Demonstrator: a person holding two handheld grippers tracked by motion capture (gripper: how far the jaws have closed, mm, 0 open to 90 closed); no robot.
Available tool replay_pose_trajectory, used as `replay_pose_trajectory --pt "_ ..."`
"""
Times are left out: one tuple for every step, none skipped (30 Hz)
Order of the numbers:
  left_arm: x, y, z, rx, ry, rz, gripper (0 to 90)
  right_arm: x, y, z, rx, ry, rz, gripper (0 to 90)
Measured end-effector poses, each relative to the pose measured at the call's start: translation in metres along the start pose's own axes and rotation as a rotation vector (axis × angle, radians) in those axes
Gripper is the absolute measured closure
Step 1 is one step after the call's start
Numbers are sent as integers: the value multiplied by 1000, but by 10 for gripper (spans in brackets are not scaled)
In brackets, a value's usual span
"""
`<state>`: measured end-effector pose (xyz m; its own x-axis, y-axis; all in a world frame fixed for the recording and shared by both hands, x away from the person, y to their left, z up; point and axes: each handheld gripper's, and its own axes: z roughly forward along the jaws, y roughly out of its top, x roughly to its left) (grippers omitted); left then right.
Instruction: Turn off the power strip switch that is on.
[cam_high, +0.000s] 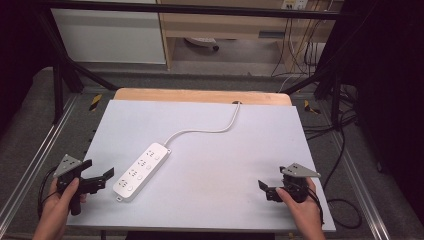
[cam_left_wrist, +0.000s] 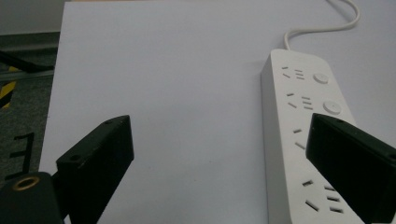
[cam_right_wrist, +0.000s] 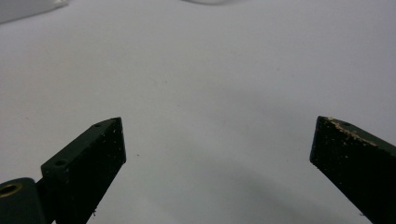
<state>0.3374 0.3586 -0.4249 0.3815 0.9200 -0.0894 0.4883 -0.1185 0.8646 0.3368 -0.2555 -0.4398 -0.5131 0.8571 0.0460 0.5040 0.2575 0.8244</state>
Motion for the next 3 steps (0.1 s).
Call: replay_pose_trajectory --pt "-1 0 1 0 -1 2 82 0 -2 3 24 -17 22 41" --pt "-2 1 1 -1 -5 5 83 -2 -3 8 57 -40 30 43" --pt "-4 2 2 -4 -5 5 80 -2 -5 12 94 -62 45 44"
